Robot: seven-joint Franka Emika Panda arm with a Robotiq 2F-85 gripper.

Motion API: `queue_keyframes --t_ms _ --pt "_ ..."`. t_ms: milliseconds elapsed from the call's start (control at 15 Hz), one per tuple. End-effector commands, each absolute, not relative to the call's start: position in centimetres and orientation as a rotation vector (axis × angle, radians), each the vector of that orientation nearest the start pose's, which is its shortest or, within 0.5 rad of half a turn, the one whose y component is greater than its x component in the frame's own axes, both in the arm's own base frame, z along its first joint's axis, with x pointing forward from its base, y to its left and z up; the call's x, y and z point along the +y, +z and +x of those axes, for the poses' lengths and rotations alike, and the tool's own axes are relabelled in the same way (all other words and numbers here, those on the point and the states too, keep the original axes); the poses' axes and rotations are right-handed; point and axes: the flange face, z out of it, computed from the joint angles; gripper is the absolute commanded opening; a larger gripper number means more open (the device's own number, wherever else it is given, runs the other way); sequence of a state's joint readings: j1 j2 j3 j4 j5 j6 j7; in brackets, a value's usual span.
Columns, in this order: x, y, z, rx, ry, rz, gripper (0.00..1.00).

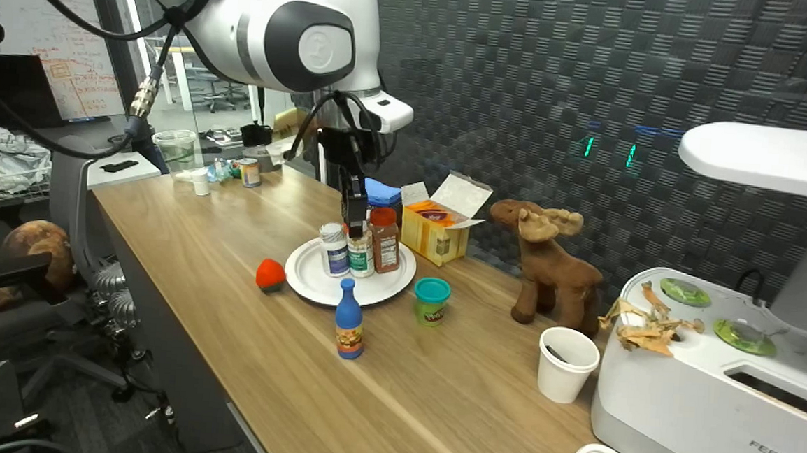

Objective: Place the bottles and orange plush toy on the white plate

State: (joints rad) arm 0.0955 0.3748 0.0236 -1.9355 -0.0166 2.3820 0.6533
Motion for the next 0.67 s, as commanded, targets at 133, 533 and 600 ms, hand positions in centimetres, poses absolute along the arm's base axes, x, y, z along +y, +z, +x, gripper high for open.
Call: queue_keyframes --t_ms 133,533,600 --pt "8.9 30.1 64.0 0.749 -0.123 -2.987 0.08" --pt "9.0 31.0 63.8 0.712 -0.136 -3.002 0.77" --pt "9.0 31.6 63.8 0.711 -0.149 -2.996 0.85"
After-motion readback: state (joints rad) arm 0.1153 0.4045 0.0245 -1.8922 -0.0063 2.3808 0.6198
